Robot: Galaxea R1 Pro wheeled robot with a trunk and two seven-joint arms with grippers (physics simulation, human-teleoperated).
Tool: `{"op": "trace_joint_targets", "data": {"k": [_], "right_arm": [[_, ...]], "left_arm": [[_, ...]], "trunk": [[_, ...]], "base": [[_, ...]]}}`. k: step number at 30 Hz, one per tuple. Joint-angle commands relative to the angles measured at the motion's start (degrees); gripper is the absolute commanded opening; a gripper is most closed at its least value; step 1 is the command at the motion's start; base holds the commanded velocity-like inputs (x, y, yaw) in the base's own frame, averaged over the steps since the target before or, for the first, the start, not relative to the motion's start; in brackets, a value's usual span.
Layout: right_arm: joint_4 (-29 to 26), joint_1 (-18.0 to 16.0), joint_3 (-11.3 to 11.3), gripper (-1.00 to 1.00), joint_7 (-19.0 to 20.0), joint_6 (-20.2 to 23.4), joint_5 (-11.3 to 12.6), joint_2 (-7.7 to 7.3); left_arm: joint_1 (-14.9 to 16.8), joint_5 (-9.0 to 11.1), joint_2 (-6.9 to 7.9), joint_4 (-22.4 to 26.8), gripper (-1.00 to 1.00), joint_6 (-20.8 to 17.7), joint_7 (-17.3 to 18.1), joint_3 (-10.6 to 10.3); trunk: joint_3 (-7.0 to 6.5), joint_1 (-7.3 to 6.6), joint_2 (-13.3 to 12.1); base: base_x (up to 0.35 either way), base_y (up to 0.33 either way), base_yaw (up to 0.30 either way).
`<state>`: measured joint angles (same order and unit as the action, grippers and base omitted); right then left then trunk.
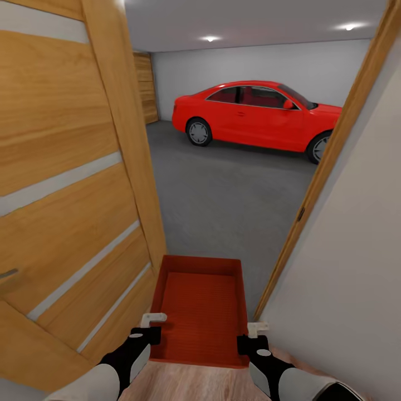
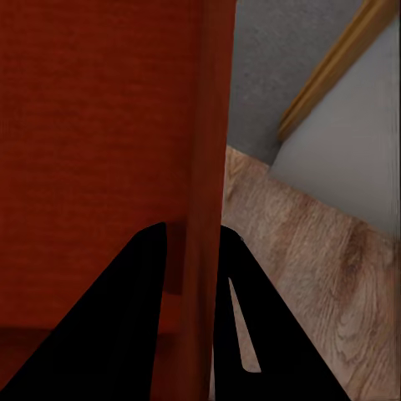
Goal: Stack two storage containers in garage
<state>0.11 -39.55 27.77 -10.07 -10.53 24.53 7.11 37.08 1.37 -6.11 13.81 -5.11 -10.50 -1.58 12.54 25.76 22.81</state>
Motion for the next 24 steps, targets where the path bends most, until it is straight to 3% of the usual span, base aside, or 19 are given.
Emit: {"op": "trace_joint_targets", "data": {"k": [1, 8, 24], "right_arm": [[-0.03, -0.08, 0.49, -1.0, -3.9, -2.22, 0.52, -1.57], [-0.03, -0.1, 0.44, -1.0, -3.9, -2.24, 0.52, -1.65], [-0.03, -0.09, 0.46, -1.0, -3.9, -2.27, 0.52, -1.6]], "left_arm": [[0.0, 0.56, 0.05, -0.1, -1.0, -0.43, -0.49, -0.26], [0.0, 0.56, 0.05, -0.1, -1.0, -0.43, -0.49, -0.28], [-0.04, 0.65, 0.05, -0.1, -1.0, -0.43, -0.49, -0.35]], "trunk": [[0.11, 0.03, 0.11], [0.11, 0.03, 0.11], [0.11, 0.03, 0.11]], "base": [[0.0, 0.0, -0.282], [0.032, 0.023, -0.223], [0.24, 0.225, -0.019]]}}
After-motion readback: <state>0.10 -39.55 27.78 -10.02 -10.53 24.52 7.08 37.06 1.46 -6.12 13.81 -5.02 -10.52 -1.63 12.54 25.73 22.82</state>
